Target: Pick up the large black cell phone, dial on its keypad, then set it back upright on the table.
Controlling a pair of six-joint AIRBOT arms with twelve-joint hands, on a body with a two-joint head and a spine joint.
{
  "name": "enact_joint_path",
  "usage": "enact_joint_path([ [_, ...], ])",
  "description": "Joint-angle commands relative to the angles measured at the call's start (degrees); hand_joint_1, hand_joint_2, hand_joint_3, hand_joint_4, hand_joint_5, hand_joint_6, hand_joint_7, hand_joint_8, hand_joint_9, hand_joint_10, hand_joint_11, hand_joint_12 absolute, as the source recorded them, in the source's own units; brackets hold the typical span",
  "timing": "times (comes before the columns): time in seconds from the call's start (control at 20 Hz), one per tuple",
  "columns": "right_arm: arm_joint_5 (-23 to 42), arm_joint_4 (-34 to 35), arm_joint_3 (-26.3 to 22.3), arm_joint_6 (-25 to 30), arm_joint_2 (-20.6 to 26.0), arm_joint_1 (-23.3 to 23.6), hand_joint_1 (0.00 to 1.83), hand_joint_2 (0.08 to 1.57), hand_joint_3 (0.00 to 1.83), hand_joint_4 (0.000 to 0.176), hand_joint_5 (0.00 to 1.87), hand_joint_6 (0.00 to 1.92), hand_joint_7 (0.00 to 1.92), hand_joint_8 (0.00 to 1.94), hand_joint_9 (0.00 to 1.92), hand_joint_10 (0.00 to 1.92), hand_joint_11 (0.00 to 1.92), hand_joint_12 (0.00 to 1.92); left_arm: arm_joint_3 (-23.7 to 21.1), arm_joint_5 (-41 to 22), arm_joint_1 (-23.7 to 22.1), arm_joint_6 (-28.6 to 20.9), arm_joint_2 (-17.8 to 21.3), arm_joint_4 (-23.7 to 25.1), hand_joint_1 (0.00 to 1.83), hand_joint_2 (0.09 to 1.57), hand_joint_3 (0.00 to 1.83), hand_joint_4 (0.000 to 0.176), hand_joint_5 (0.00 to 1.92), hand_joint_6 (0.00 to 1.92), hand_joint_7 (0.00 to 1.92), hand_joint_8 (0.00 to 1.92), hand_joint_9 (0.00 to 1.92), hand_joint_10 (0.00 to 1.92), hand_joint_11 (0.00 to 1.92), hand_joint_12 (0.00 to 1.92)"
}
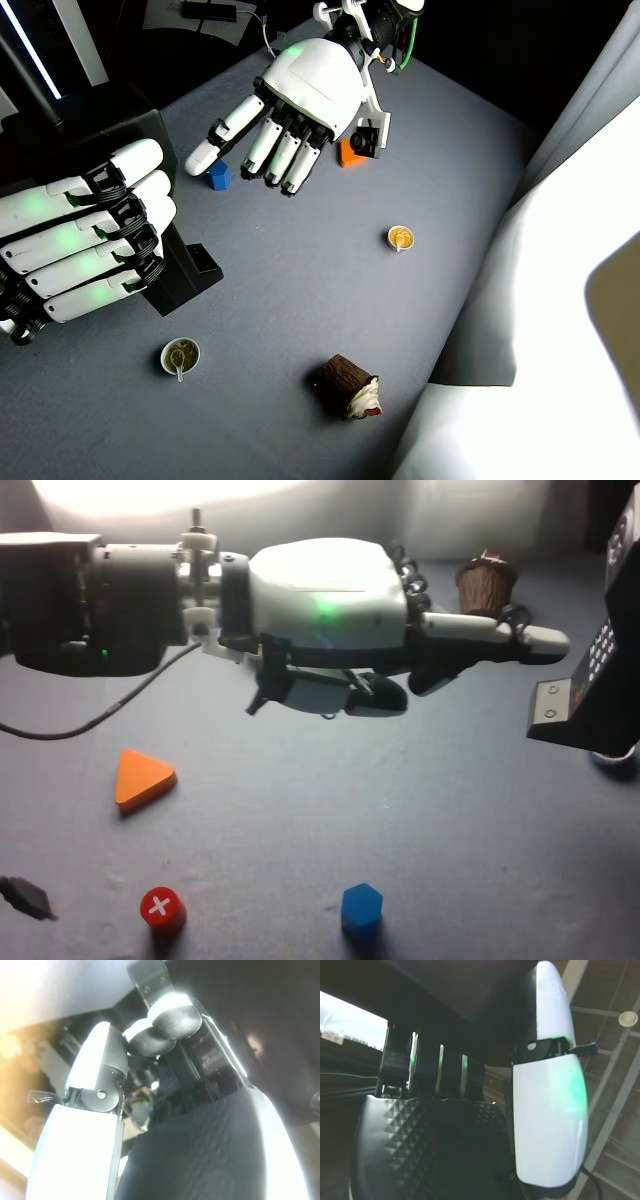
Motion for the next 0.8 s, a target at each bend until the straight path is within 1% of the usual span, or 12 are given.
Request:
enact_joint_path([
  [0.0, 8.14, -0.27, 0.36, 0.84, 0.57, 0.98, 1.49, 1.13, 0.00, 0.000, 0.86, 1.00, 0.90, 0.98, 0.95, 1.10, 0.81, 1.63, -0.52, -1.03, -1.75, 0.99, 0.34, -4.41, 1.28, 1.33, 0.01, 0.077, 0.00, 0.00, 0.58, 1.71, 0.85, 1.92, 0.87, 1.92],
  [0.05, 8.14, -0.27, 0.36, 0.83, 0.53, 1.08, 1.49, 1.13, 0.00, 0.000, 0.86, 1.00, 0.90, 0.98, 0.95, 1.10, 0.81, 1.63, -0.80, -0.40, -1.81, 1.47, 0.33, -4.46, 1.28, 1.33, 0.01, 0.077, 0.00, 0.00, 0.58, 1.71, 0.85, 1.92, 0.87, 1.92],
  [0.1, 8.13, -0.28, 0.36, 0.79, 0.44, 1.25, 1.48, 1.19, 0.00, 0.000, 0.71, 1.19, 0.77, 1.12, 0.84, 1.23, 0.68, 1.72, -1.30, 0.89, -1.98, 2.55, 0.28, -4.83, 1.28, 1.32, 0.01, 0.075, 0.00, 0.00, 0.59, 1.69, 0.86, 1.92, 0.87, 1.92],
  [0.25, 8.12, -0.29, 0.20, 0.71, 0.37, 1.27, 1.48, 1.19, 0.00, 0.000, 0.68, 1.22, 0.77, 1.12, 0.83, 1.24, 0.67, 1.73, -2.09, 3.21, -1.88, 3.72, 0.13, -4.93, 1.28, 1.32, 0.01, 0.077, 0.00, 0.00, 0.59, 1.69, 0.83, 1.92, 0.83, 1.92],
  [0.35, 8.12, -0.39, 0.09, 0.67, 0.34, 1.27, 1.48, 1.19, 0.00, 0.000, 0.70, 1.21, 0.75, 1.14, 0.82, 1.25, 0.69, 1.71, -2.81, 5.76, -1.94, 5.56, 0.10, -5.56, 1.28, 1.31, 0.00, 0.073, 0.00, 0.00, 0.60, 1.67, 0.70, 1.92, 0.48, 1.92],
  [0.4, 8.12, -0.44, 0.07, 0.64, 0.31, 1.27, 1.47, 1.20, 0.00, 0.000, 0.69, 1.22, 0.74, 1.15, 0.81, 1.27, 0.69, 1.72, -2.97, 6.29, -2.02, 6.29, 0.03, -6.11, 1.28, 1.31, 0.00, 0.075, 0.00, 0.00, 0.61, 1.65, 0.68, 1.92, 0.39, 1.92],
  [0.45, 8.12, -0.47, 0.04, 0.60, 0.29, 1.27, 1.48, 1.15, 0.00, 0.000, 0.81, 1.06, 0.85, 1.04, 0.91, 1.16, 0.80, 1.65, -3.19, 6.58, -2.23, 6.78, -0.08, -6.42, 1.28, 1.32, 0.00, 0.071, 0.00, 0.00, 0.60, 1.67, 0.66, 1.92, 0.29, 1.92],
  [0.5, 8.12, -0.48, -0.01, 0.51, 0.28, 1.27, 1.48, 1.18, 0.00, 0.000, 0.72, 1.17, 0.77, 1.12, 0.83, 1.24, 0.73, 1.69, -3.52, 6.67, -2.53, 6.90, -0.14, -6.58, 1.28, 1.32, 0.01, 0.067, 0.00, 0.00, 0.59, 1.68, 0.64, 1.92, 0.25, 1.92],
  [0.55, 8.12, -0.49, -0.07, 0.47, 0.28, 1.27, 1.48, 1.18, 0.00, 0.000, 0.72, 1.17, 0.77, 1.12, 0.83, 1.24, 0.73, 1.69, -4.01, 6.85, -2.69, 7.10, -0.12, -6.77, 1.28, 1.32, 0.01, 0.067, 0.00, 0.00, 0.59, 1.68, 0.64, 1.92, 0.25, 1.92],
  [0.6, 8.12, -0.51, -0.15, 0.38, 0.28, 1.26, 1.48, 1.15, 0.00, 0.000, 0.81, 1.06, 0.84, 1.04, 0.89, 1.18, 0.80, 1.65, -5.27, 7.25, -2.97, 7.55, 0.01, -6.87, 1.28, 1.32, 0.00, 0.063, 0.00, 0.00, 0.60, 1.67, 0.69, 1.92, 0.24, 1.86],
  [0.7, 8.11, -0.51, -0.22, 0.30, 0.25, 1.26, 1.49, 1.13, 0.00, 0.000, 0.84, 1.01, 0.88, 0.99, 0.93, 1.13, 0.84, 1.62, -6.99, 7.87, -3.08, 8.01, 0.33, -6.85, 1.28, 1.32, 0.01, 0.064, 0.00, 0.00, 0.59, 1.69, 0.70, 1.92, 0.24, 1.77],
  [0.75, 8.11, -0.51, -0.31, 0.25, 0.25, 1.26, 1.48, 1.19, 0.00, 0.000, 0.69, 1.20, 0.75, 1.13, 0.84, 1.25, 0.69, 1.72, -8.13, 8.15, -2.90, 8.06, 0.66, -6.86, 1.44, 1.29, 0.01, 0.055, 0.00, 0.00, 0.57, 1.62, 0.60, 1.76, 0.27, 1.72],
])
